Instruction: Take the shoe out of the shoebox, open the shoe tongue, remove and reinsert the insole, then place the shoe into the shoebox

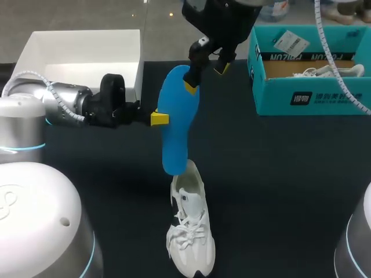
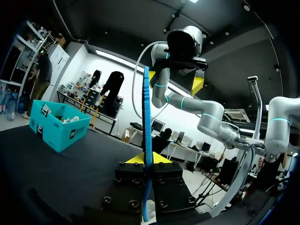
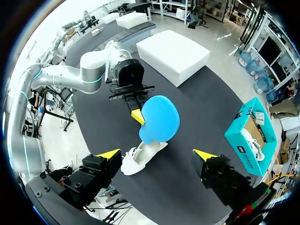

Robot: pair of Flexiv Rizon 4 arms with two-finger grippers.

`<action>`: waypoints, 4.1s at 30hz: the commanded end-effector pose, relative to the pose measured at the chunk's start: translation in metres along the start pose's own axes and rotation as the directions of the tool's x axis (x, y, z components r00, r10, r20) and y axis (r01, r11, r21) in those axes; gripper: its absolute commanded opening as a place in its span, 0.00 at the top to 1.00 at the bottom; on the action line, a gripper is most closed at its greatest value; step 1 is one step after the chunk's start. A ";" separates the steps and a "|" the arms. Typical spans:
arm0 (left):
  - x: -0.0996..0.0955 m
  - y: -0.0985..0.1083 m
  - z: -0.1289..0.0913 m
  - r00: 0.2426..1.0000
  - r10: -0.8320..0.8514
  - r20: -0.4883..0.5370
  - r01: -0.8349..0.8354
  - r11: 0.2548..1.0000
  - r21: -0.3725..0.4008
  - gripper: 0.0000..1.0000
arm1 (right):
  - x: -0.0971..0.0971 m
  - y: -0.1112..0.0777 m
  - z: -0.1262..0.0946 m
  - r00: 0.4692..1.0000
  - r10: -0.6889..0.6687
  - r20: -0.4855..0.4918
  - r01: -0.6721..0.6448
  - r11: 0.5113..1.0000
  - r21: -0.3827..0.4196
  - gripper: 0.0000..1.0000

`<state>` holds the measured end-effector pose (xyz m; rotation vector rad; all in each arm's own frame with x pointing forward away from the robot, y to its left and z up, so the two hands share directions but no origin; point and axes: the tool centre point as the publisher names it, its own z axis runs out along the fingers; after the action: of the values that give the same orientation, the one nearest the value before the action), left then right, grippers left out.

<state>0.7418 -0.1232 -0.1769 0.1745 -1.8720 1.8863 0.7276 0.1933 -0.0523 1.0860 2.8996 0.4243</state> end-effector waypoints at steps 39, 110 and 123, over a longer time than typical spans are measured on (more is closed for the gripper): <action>-0.064 -0.007 -0.010 0.745 -0.651 0.146 0.640 0.759 0.121 1.00 | 0.000 0.001 0.000 1.000 0.000 0.000 0.000 1.000 0.002 0.00; -0.027 -0.045 -0.020 0.973 -0.073 0.217 0.060 0.996 0.066 1.00 | 0.014 -0.020 0.001 0.995 0.086 0.045 -0.086 0.996 -0.017 0.00; -0.010 -0.020 -0.017 0.965 0.125 0.232 -0.135 0.990 0.028 1.00 | 0.014 -0.020 0.001 0.995 0.086 0.045 -0.086 0.996 -0.017 0.00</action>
<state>0.7730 -0.1087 -0.1605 0.3358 -2.0100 2.0008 0.7039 0.1877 -0.0563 1.2042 2.8121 0.4176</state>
